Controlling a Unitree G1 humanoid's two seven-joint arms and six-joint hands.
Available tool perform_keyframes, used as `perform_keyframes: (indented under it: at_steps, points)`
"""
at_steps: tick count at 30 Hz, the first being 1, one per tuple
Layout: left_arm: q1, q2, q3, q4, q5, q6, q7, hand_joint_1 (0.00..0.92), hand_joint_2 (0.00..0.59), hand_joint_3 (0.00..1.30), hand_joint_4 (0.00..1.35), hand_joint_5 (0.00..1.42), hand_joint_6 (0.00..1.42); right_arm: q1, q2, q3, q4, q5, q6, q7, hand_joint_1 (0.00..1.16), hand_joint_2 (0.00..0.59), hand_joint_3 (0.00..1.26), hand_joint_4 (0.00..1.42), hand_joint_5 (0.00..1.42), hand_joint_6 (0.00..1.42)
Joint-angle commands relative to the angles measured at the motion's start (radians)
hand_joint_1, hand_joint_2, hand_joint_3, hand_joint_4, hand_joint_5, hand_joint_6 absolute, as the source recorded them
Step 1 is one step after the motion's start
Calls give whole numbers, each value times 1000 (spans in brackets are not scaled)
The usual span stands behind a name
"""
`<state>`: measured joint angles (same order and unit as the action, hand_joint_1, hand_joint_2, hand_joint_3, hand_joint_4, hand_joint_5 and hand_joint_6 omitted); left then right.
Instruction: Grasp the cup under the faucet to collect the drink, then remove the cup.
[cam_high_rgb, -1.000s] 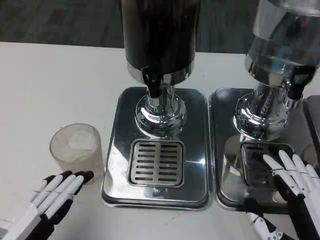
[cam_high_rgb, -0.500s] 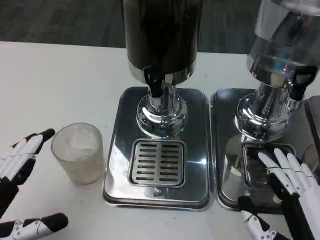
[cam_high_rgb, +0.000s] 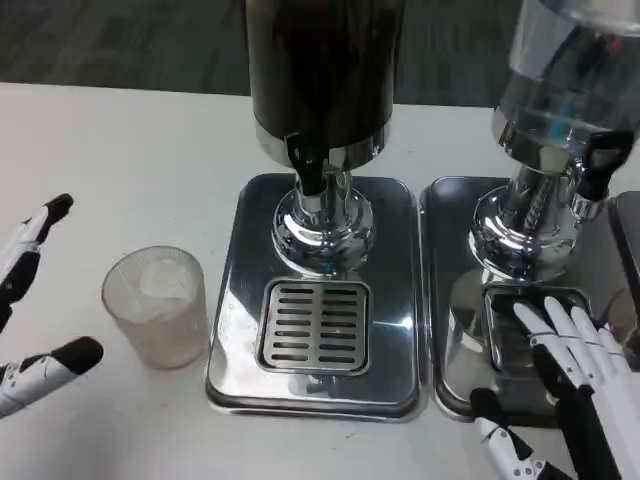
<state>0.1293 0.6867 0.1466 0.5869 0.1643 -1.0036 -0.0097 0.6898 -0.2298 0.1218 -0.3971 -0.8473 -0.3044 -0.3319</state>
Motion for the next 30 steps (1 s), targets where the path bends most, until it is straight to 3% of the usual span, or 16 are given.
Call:
perform_keyframes:
  at_steps: [1, 7, 11, 30]
  points:
    - [-75, -39, -12, 92, -68, 22, -68, 0, 45, 0, 0, 0, 62, 4, 11, 3, 5, -7, 9, -25, 280, 396, 156, 53, 28, 32]
    - [-161, -76, -13, 191, -99, 40, -114, 0, 27, 0, 0, 0, 71, 5, 11, -4, 23, -2, -3, -46, 280, 396, 159, 58, 28, 32]
    - [-199, -100, -20, 220, -83, 46, -117, 0, 18, 0, 0, 0, 104, 7, -15, -23, 36, 28, -22, -38, 281, 396, 163, 62, 33, 32]
    - [-381, -95, -105, 458, -18, 17, -166, 0, 0, 0, 0, 32, 173, 22, -26, -26, 13, 48, -16, -27, 281, 396, 165, 85, 49, 21]
